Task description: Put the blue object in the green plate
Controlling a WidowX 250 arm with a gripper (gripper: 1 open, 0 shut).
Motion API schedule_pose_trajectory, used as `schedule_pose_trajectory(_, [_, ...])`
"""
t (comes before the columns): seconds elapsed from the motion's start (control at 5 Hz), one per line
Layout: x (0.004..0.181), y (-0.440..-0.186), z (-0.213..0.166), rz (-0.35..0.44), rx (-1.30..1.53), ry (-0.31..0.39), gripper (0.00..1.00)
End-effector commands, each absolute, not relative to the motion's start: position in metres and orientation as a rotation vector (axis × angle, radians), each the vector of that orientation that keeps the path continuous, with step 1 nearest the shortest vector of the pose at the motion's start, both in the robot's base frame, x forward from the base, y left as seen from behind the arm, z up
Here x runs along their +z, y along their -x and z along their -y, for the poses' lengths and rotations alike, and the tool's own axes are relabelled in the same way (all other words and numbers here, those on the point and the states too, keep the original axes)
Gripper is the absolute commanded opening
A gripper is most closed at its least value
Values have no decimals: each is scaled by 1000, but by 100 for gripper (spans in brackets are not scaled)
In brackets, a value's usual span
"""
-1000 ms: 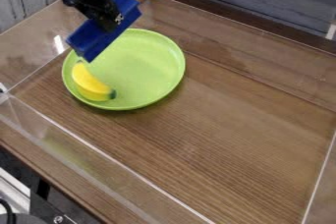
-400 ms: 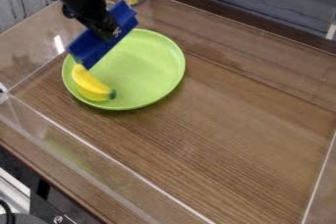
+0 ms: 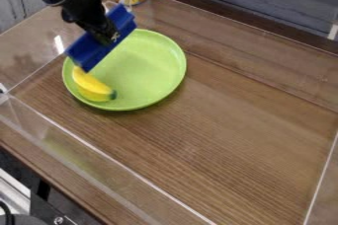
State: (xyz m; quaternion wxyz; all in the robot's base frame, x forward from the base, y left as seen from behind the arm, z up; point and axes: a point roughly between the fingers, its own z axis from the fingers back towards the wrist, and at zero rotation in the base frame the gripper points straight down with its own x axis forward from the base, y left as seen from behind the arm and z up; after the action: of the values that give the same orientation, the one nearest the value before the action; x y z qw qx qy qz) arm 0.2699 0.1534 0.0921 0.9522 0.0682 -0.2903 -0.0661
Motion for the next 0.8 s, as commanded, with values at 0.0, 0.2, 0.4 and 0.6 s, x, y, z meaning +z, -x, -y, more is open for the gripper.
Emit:
schedule_pose_trajectory(0.0, [94, -271, -160, 606, -136, -168, 0])
schedule_pose_trajectory(0.2, [90, -272, -162, 602, -137, -174, 0])
schedule_pose_trajectory(0.4, [82, -273, -165, 599, -141, -181, 0])
schedule_pose_trajectory(0.6, [78, -272, -166, 589, -142, -184, 0])
